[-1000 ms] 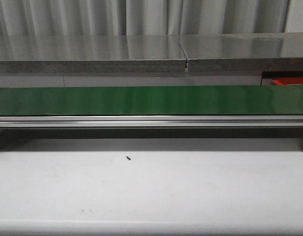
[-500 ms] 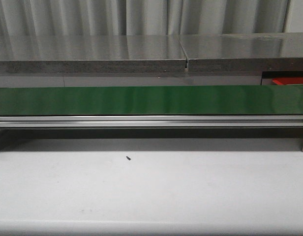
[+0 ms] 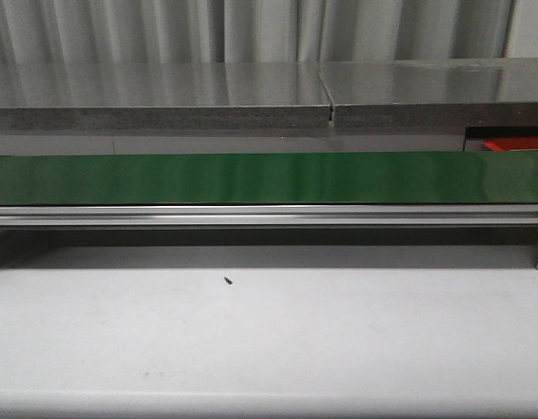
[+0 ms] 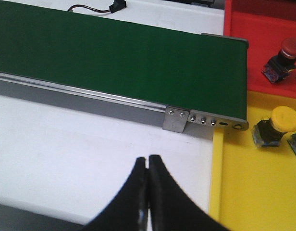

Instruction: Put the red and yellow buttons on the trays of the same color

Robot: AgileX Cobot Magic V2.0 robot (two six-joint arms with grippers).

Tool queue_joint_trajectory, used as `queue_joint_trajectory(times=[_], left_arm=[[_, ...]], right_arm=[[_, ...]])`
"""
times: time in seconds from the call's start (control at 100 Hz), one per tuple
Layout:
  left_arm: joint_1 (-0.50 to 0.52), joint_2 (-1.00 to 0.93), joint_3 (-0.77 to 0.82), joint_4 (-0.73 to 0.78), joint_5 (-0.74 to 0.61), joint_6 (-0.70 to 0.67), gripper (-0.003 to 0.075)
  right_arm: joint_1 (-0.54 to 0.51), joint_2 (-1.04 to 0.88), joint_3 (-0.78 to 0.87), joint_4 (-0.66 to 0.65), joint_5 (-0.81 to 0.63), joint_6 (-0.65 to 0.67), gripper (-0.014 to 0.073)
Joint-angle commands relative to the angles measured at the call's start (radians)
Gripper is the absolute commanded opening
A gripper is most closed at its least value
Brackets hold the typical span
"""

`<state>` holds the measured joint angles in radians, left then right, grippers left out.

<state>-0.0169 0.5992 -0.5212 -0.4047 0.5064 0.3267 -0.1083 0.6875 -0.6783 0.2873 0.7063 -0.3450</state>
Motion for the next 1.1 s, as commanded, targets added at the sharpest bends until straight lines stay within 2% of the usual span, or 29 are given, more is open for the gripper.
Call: queue_joint_trajectory(times=[0.0,0.07,0.22,0.48,0.6,0.88,1.09], left_arm=[[-0.008,0.006,-0.025,-0.024,-0.072,-0.013,0.0681],[-0.006,0.021,-0.046,-0.020,-0.072,-0.024,0.0660],[0.053,0.131,-0.165,0.053,-0.060,-0.164,0.0657],[0.267,0.479,-0.452,0.044,0.058,-0.166,0.0650],[0.331,0.627,-0.555,0.022,0.081,-0.166,0.0650],[0.402,0.927,-0.720,0.022,0.086,-0.166,0.0650],[0.410,1.109,-0.822,0.024,0.088,-0.166,0.0650]], right_arm=[[0.002,-0.004,-0.022,0.009,-0.057,-0.007,-0.0116],[0.002,-0.004,-0.022,0.009,-0.057,-0.007,-0.0116],[0.002,-0.004,-0.022,0.009,-0.057,-0.007,-0.0116],[0.002,-0.004,-0.022,0.009,-0.057,-0.007,-0.0116],[0.002,-0.004,-0.022,0.009,-0.057,-0.007,-0.0116],[0.002,-0.004,-0.022,0.009,-0.057,-0.007,-0.0116],[0.002,-0.004,-0.022,0.009,-0.057,-0.007,-0.0116]])
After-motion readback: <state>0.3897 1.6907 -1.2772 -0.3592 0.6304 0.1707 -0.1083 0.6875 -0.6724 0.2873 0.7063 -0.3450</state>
